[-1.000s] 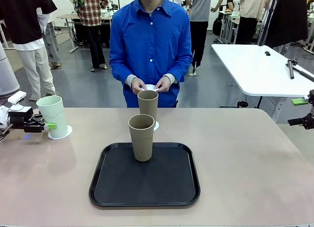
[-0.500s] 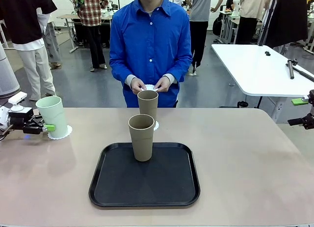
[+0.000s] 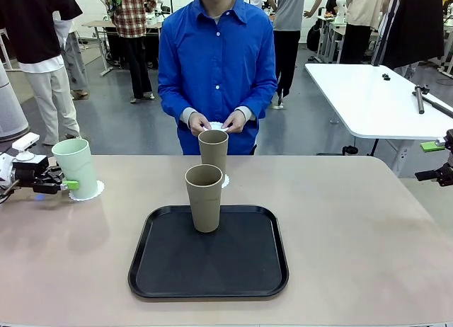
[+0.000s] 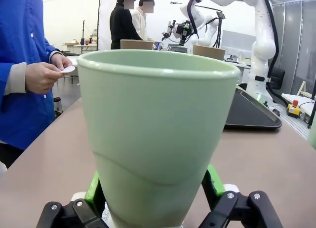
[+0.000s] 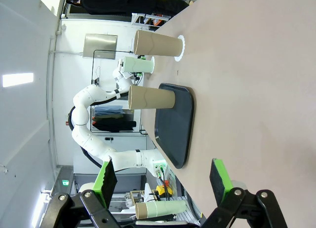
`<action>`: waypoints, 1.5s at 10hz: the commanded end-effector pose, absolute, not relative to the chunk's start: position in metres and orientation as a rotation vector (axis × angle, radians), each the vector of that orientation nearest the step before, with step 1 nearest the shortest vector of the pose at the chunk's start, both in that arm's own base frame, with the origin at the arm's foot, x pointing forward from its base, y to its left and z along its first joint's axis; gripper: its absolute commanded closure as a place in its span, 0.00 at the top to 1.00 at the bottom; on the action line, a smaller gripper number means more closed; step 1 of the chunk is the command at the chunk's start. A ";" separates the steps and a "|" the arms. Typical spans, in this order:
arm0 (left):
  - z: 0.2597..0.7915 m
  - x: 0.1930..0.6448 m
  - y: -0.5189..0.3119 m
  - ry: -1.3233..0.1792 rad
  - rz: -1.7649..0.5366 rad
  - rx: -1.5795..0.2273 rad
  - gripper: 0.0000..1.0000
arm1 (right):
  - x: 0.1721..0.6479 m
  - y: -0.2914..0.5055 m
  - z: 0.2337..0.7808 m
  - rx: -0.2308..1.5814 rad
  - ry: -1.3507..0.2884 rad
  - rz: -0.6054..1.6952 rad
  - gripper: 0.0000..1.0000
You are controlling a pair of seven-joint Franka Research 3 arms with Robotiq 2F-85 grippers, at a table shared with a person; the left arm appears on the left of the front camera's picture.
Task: Place coasters on the table and set cups on them.
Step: Take one Reusable plastic cup from the Flat Tray and place it on a coaster set by the human.
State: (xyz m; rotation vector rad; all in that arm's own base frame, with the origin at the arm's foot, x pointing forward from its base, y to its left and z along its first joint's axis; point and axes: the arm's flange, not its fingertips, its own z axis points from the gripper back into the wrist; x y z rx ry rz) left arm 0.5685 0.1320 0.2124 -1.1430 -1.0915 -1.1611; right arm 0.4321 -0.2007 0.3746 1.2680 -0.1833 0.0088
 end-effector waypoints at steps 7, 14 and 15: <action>0.219 0.570 0.139 -1.085 -1.207 -1.174 1.00 | 0.433 -0.201 0.374 1.262 -0.185 0.006 1.00; 0.221 0.572 0.144 -1.085 -1.203 -1.147 1.00 | 0.433 -0.201 0.374 1.262 -0.185 0.006 1.00; 0.221 0.573 0.146 -1.082 -1.202 -1.145 1.00 | 0.433 -0.201 0.374 1.262 -0.185 0.006 1.00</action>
